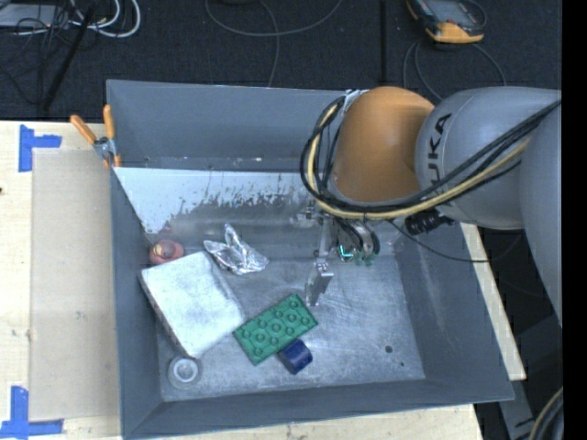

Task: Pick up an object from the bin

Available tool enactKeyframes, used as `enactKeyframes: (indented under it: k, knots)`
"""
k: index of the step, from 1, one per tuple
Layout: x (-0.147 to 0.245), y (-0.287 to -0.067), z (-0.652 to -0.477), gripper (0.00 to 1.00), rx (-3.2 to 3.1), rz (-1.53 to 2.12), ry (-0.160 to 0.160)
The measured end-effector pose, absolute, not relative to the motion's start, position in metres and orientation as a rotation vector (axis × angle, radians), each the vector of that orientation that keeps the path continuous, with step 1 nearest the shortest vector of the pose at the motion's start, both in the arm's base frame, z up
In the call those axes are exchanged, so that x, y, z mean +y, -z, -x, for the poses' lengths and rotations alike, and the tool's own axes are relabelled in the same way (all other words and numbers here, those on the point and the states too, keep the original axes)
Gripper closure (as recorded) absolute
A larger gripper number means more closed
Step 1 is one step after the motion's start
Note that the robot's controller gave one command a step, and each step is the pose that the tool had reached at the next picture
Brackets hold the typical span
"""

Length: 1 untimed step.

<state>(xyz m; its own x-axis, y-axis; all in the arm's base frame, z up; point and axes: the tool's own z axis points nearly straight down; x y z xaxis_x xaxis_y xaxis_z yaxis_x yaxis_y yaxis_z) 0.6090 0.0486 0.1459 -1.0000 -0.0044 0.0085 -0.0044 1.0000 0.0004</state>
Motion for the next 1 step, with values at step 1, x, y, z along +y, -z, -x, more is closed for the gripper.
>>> enactKeyframes:
  k: [1]
  knots:
    - [0.0720, -0.0721, -0.5704, 0.00, -3.098, -0.552, -0.002]
